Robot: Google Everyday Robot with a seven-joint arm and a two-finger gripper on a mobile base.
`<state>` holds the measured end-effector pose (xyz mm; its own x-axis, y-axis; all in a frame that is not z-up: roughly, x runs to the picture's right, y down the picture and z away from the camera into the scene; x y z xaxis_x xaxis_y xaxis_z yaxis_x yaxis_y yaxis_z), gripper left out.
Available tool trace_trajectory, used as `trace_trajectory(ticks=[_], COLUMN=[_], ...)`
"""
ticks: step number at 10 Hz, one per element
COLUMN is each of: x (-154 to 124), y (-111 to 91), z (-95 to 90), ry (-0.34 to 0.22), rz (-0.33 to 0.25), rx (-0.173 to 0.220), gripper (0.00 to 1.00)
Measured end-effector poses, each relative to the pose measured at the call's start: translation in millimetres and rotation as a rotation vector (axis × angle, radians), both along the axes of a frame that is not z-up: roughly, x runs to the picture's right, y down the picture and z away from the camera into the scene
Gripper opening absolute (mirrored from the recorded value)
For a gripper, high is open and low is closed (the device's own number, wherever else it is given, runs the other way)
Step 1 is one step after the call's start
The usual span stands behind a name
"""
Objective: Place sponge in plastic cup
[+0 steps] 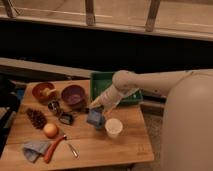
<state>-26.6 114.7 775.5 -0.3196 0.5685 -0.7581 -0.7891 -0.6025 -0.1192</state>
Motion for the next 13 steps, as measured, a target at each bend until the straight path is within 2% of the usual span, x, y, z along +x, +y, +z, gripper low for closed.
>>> trace_trajectory(ticks=[4,6,7,10,13], x=[-0.8,3.8,4.0,6.1,13.8], y=[2.9,2.0,1.8,-6.7,-28.3], z=[7.5,12.9,14.2,13.1,13.9], ry=[0.051,0.073,0.077,0.078,0.097], rz=[-0.048,-0.053,-0.055,-0.043,-0.041], rx=[0.017,0.026,0.029,0.047,0.102], gripper=[0.60,0.77,0.80,0.80,0.80])
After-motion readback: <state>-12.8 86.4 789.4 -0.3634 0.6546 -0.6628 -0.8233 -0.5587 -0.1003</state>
